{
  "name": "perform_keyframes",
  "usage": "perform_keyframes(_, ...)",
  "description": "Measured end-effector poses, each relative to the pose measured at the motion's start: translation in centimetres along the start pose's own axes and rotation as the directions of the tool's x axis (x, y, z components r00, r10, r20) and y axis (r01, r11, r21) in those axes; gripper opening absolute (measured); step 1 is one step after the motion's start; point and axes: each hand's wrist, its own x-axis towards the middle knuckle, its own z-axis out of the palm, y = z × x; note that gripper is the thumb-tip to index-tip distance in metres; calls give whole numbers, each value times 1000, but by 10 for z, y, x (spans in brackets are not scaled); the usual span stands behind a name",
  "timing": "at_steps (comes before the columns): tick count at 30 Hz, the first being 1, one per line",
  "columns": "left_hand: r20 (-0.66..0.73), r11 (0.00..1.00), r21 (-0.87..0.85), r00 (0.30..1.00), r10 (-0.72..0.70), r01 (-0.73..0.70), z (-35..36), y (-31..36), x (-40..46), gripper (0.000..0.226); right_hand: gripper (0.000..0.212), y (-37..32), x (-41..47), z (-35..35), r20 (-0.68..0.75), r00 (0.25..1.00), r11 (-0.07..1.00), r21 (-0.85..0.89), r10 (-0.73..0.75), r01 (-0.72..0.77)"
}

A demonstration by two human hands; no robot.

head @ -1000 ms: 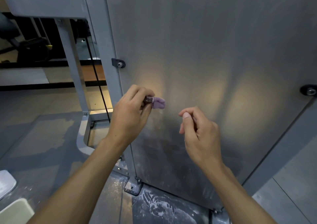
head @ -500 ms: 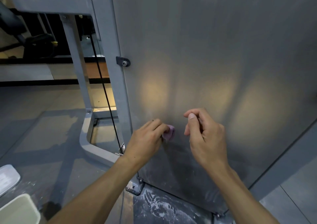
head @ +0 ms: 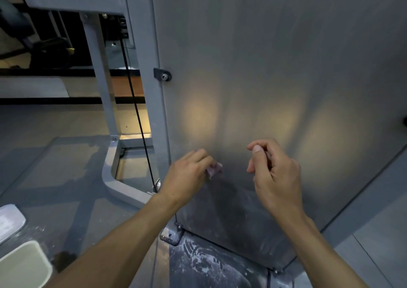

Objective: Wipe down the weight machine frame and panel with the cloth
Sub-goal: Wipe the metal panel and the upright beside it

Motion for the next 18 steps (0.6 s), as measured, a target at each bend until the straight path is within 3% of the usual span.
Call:
perform_keyframes(3,65,1000,-3,998,28,-28,4,1,-3,13,17,0,0,-4,-12,1000,1000,3,3,-2)
perform_keyframes(5,2,997,-5,997,71,-71,-13,5,11,7,17,-1,0,-8,-22,1000,1000,2,-2,2)
perform_keyframes(9,-179,997,-31,982,61,-67,-40,10,35,22,17,-1,-1,-12,-29,1000,1000,-5,4,-4)
perform_keyframes(11,-136,999,-32,990,27,-31,-23,9,22,21,16,1,-2,-12,-27,1000,1000,-6,7,-8)
perform_keyframes(15,134,1000,-25,991,2,2,22,-2,-19,11,16,2,-2,-11,-26,1000,1000,-13,-2,2)
perform_keyframes(18,104,1000,-24,995,-3,5,12,1,-7,5,17,-1,1,-11,-40,999,1000,-2,-6,6)
